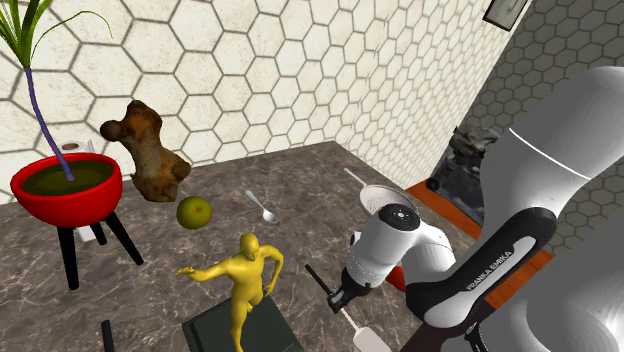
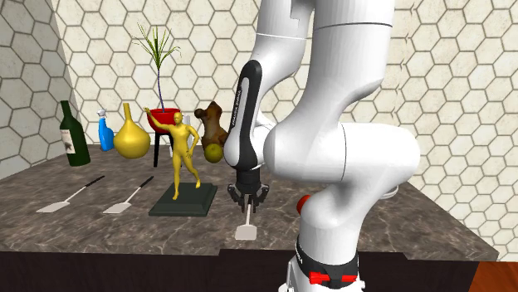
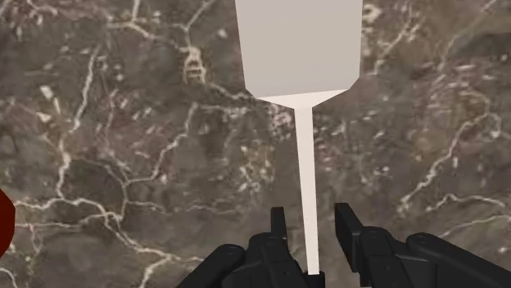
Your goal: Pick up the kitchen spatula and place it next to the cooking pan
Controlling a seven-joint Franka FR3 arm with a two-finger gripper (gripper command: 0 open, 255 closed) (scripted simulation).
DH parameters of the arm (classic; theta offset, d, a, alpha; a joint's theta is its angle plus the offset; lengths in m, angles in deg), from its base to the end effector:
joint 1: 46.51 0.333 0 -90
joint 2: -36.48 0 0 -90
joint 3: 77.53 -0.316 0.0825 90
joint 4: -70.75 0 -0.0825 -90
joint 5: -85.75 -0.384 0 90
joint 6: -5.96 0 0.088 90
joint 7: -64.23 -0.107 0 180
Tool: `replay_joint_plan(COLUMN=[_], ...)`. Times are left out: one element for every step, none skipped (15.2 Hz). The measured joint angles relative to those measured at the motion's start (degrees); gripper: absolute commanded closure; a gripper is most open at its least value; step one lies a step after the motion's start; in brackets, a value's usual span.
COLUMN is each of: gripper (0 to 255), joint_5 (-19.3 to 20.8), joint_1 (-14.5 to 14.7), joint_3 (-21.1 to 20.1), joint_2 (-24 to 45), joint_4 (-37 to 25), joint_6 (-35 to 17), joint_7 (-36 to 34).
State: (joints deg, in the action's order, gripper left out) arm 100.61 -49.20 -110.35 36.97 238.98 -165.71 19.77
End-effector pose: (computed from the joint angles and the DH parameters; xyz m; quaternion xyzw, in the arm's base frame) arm 0.2780 0.1833 0.1856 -0.9994 -0.0027 -0.0331 0.0003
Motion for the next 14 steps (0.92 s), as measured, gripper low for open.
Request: replay_joint_plan(gripper=[255, 255, 255, 255, 255, 255, 255, 255, 255, 255, 255, 255, 255, 255], joint_5=[0.01, 0.02, 0.02, 0.02, 0.02, 0.02, 0.03, 0.02, -2.53, -6.84, -11.28, -15.76, -19.01, -20.81], joint_1=[0.0, 0.0, 0.0, 0.0, 0.0, 0.0, -0.01, 0.0, 0.23, 0.8, 1.86, 3.52, 5.04, 6.0], joint_3=[0.0, 0.0, 0.0, 0.0, 0.01, 0.01, 0.01, 0.01, -0.66, -1.19, -1.34, -1.01, -0.44, 0.02], joint_2=[0.0, 0.0, 0.0, 0.0, 0.0, 0.0, 0.0, 0.0, -0.89, -2.04, -3.41, -5.07, -6.52, -7.59], joint_4=[0.0, 0.0, -0.01, -0.01, -0.01, -0.01, -0.01, -0.01, 0.24, 0.46, 0.55, 0.73, 0.89, 0.74], joint_6=[0.0, 0.0, 0.0, 0.0, 0.0, 0.0, -0.01, -0.01, 0.42, 1.11, 2.13, 3.39, 4.54, 5.67], joint_7=[-0.01, -0.01, -0.01, -0.01, -0.01, -0.02, -0.02, -0.02, 2.07, 5.13, 8.23, 11.28, 13.39, 14.55])
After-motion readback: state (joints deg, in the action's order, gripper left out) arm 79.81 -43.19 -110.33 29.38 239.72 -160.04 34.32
